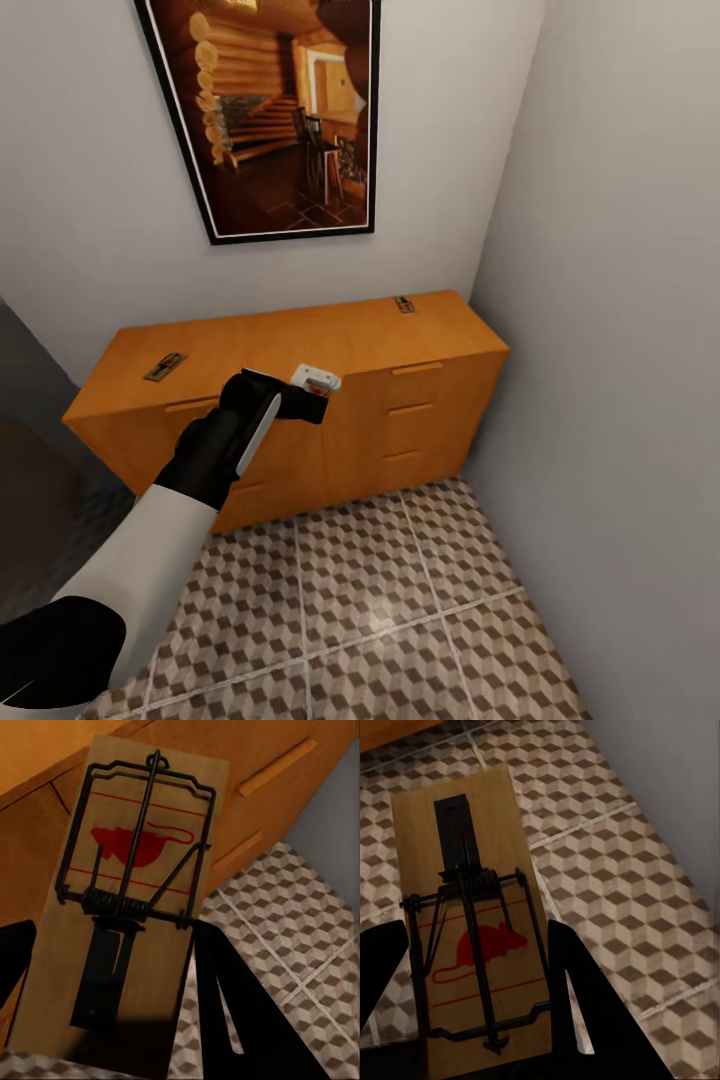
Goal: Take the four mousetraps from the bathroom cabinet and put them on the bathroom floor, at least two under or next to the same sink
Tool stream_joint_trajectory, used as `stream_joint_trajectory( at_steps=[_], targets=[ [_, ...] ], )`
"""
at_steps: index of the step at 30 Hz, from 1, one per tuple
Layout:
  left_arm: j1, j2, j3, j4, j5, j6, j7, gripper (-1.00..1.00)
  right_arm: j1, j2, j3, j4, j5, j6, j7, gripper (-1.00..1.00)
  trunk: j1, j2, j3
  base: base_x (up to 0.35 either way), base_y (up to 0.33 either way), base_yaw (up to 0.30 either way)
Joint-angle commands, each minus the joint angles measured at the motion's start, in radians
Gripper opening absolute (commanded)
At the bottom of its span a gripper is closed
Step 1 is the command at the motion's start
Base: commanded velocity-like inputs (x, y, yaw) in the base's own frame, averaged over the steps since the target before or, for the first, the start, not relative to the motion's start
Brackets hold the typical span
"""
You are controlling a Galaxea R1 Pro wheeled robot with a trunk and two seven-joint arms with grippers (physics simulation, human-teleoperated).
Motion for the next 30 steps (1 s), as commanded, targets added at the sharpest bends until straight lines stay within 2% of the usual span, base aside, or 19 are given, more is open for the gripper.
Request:
stream_joint_trajectory(
  at_steps=[1,6,23,27,30],
  targets=[
    [-0.001,0.0,0.0,0.004,-0.004,0.004,-0.003,-1.0,0.0,0.0,0.007,0.0,-0.011,-0.002,0.006,-1.0,-0.001,-0.001,-0.001,-0.326,0.0,0.0],
    [-0.001,0.0,-0.001,0.02,-0.004,0.003,-0.003,-1.0,0.0,-0.001,0.007,0.0,-0.012,-0.002,0.006,-1.0,-0.001,-0.001,-0.001,-0.172,0.0,0.0],
    [0.009,-0.001,-0.002,0.059,-0.004,-0.001,-0.005,-1.0,0.0,-0.001,0.007,0.0,-0.01,-0.002,0.005,-1.0,-0.001,-0.001,-0.001,-0.008,0.0,0.0],
    [0.096,-0.002,-0.002,0.061,-0.007,-0.009,-0.006,-1.0,0.0,-0.001,0.007,0.0,-0.009,-0.002,0.005,-1.0,-0.001,-0.001,-0.001,0.0,0.0,0.0],
    [0.169,-0.001,-0.003,0.066,-0.008,-0.062,-0.006,-1.0,0.0,-0.001,0.007,0.0,-0.009,-0.002,0.004,-1.0,-0.001,-0.001,-0.001,0.0,0.0,0.0]
  ],
)
